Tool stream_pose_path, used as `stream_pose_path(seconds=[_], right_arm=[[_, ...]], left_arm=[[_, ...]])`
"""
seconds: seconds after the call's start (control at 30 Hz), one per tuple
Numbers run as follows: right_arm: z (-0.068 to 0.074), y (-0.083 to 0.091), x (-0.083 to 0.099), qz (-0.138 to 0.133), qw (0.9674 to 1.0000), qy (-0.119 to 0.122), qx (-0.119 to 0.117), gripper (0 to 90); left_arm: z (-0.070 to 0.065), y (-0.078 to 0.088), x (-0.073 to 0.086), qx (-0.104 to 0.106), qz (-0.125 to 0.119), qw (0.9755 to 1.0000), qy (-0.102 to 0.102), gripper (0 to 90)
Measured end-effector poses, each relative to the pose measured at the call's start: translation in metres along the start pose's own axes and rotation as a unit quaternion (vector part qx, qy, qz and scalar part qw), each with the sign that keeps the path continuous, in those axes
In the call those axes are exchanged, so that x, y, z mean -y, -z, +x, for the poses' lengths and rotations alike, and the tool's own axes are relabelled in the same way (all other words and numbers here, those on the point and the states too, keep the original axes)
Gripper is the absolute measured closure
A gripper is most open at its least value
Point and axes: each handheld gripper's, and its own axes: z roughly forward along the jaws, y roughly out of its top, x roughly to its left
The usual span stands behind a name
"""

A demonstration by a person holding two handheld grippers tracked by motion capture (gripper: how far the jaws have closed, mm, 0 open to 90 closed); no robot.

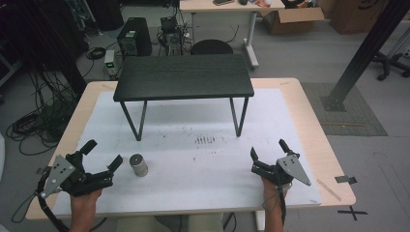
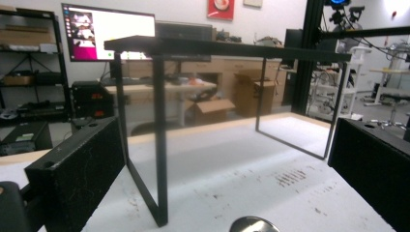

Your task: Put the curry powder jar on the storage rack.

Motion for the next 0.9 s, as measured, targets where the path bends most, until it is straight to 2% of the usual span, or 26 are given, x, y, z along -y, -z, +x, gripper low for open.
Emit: stream_pose_path(seconds=[0.2,0.47,0.73,0.9], right_arm=[[0.000,0.000,0.000,0.000,1.0000,0.000,0.000,0.0],[0.000,0.000,0.000,-0.001,1.0000,0.000,0.000,0.0],[0.000,0.000,0.000,-0.001,1.0000,-0.001,-0.001,0.0],[0.000,0.000,0.000,-0.001,1.0000,-0.001,-0.001,0.0]], left_arm=[[-0.006,-0.006,0.008,0.015,0.015,0.9998,0.000,0.2],[-0.012,-0.013,0.017,0.024,0.034,0.9991,-0.006,0.3],[-0.017,-0.020,0.026,0.035,0.060,0.9974,-0.018,0.2],[-0.019,-0.024,0.034,0.035,0.082,0.9957,-0.026,0.3]])
